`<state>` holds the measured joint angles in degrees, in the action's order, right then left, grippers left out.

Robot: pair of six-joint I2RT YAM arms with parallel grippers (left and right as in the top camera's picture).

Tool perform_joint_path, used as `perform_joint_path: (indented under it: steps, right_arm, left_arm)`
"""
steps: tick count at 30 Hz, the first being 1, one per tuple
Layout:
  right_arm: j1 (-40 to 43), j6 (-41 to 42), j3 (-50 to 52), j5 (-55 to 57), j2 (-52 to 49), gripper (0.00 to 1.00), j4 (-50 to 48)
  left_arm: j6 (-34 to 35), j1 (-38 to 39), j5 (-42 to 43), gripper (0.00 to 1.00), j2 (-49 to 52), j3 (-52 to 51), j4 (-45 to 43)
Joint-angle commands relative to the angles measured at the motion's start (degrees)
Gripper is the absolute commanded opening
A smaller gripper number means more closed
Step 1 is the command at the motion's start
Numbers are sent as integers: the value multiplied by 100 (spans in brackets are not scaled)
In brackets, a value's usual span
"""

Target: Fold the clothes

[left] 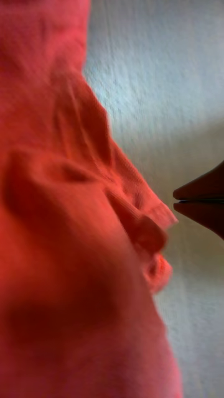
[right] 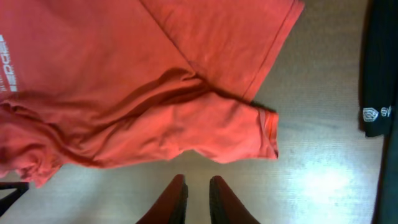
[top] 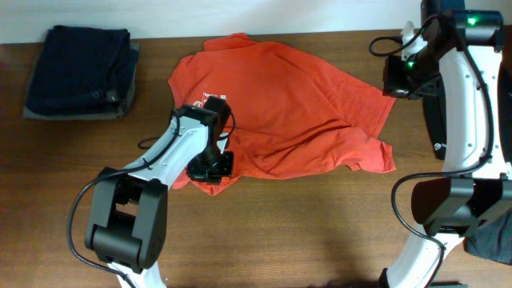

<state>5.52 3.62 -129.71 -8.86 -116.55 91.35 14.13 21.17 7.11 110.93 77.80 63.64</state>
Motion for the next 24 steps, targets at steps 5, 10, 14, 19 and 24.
perform_joint_path:
  steps: [5,10,14,19,24]
  right_arm:
    - [-20,-20,852,52,-20,4,-365]
    - [-22,-13,1491,28,-20,4,-647]
    - [-22,28,1808,7,-26,4,-745]
    - [-20,28,2039,7,-26,4,-979]
    - [-22,136,2041,9,-26,4,-1137]
  left_arm:
    - [-94,81,61,1,271,-105,-214]
    - [-92,81,59,1,546,-105,-186]
    - [-92,81,52,1,588,-105,-7]
    - [-87,79,-186,1,597,-114,608]
    - [-83,81,-240,1,597,-184,914]
